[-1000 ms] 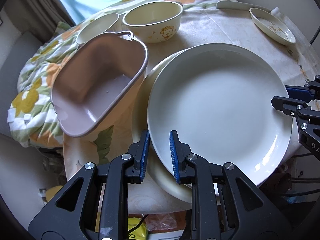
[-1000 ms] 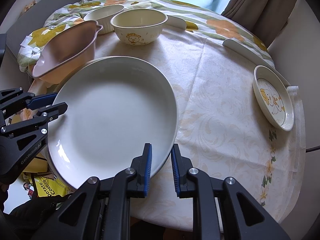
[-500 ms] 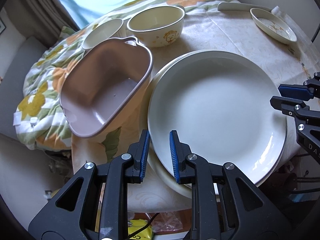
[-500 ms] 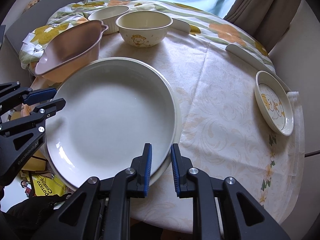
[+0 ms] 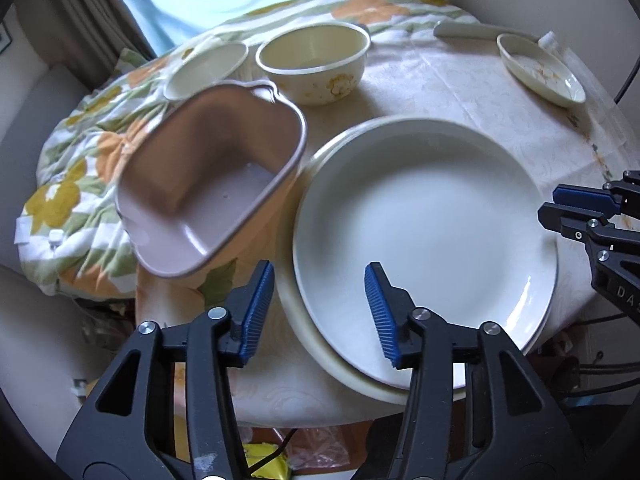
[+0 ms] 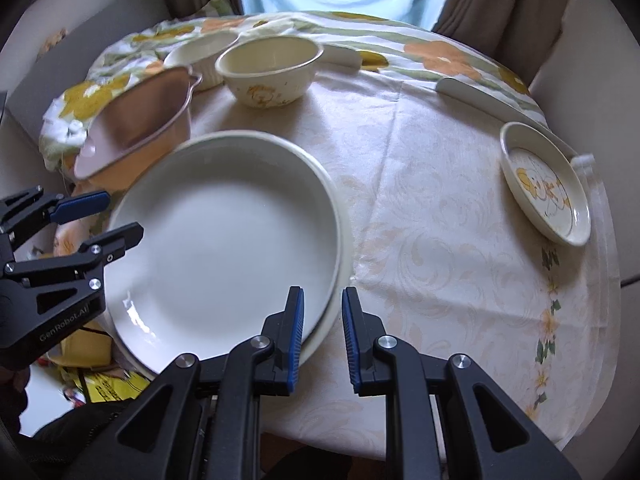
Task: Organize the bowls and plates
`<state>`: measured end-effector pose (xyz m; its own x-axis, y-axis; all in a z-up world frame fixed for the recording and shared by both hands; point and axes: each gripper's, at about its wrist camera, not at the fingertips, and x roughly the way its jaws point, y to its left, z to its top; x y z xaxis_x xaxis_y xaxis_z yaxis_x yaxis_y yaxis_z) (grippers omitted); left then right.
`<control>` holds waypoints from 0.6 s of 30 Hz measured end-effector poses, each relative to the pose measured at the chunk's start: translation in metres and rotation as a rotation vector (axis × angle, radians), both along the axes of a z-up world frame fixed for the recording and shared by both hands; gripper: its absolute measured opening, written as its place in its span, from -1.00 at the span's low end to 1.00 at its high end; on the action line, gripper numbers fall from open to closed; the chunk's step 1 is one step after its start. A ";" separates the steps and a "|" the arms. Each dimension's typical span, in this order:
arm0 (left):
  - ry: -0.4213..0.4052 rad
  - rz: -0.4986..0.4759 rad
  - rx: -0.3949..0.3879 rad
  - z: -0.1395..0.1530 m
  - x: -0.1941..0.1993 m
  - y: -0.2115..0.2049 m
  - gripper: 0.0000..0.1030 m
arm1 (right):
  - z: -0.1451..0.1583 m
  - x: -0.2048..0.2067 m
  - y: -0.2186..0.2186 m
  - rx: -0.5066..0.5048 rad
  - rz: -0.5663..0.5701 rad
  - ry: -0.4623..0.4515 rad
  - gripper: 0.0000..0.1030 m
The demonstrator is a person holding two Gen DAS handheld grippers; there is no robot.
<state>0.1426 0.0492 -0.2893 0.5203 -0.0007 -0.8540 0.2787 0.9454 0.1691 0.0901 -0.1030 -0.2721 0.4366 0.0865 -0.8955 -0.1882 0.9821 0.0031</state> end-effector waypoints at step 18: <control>-0.183 -0.347 -0.377 0.146 0.052 -0.102 1.00 | 0.121 -0.037 -0.157 0.187 -0.418 -0.273 0.74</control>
